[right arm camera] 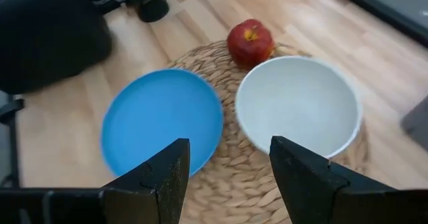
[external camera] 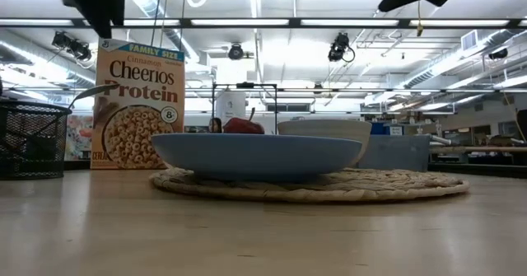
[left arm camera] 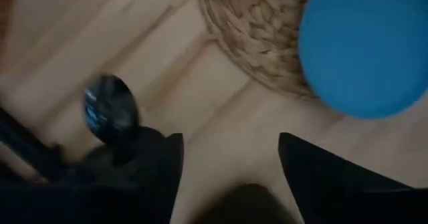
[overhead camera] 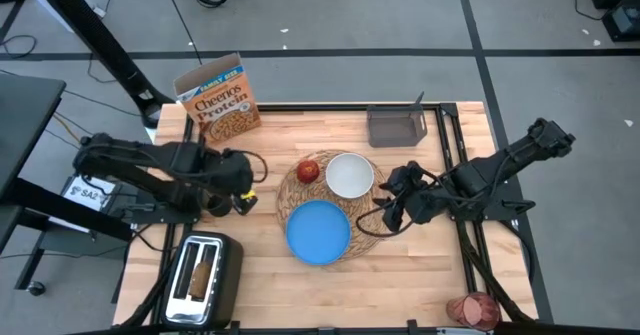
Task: Arrange a breakfast setting
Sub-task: Put the black spoon on the brown placemat beside the white bowl
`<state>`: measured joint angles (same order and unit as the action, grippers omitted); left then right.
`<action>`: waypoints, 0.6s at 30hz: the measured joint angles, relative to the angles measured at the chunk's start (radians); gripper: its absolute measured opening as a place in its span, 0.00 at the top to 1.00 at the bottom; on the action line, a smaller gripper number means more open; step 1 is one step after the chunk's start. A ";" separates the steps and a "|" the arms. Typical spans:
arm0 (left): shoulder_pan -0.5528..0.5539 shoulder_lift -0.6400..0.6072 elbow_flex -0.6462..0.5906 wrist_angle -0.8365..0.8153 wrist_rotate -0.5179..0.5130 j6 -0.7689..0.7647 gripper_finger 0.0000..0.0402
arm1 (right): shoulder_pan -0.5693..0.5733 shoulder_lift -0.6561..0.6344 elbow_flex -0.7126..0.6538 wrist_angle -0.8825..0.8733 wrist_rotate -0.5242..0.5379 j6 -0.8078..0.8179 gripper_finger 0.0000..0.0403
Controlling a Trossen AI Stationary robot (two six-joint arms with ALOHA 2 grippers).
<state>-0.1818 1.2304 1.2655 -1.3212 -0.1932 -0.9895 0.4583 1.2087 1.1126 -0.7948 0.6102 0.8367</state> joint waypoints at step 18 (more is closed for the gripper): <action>-0.210 0.345 0.093 -0.236 -0.287 -0.368 0.39 | -0.237 0.000 0.000 0.009 -0.051 -0.237 0.47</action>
<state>-0.3922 1.5754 1.3583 -1.5576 -0.4801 -1.3577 0.2211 1.2087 1.1126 -0.7860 0.5591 0.5997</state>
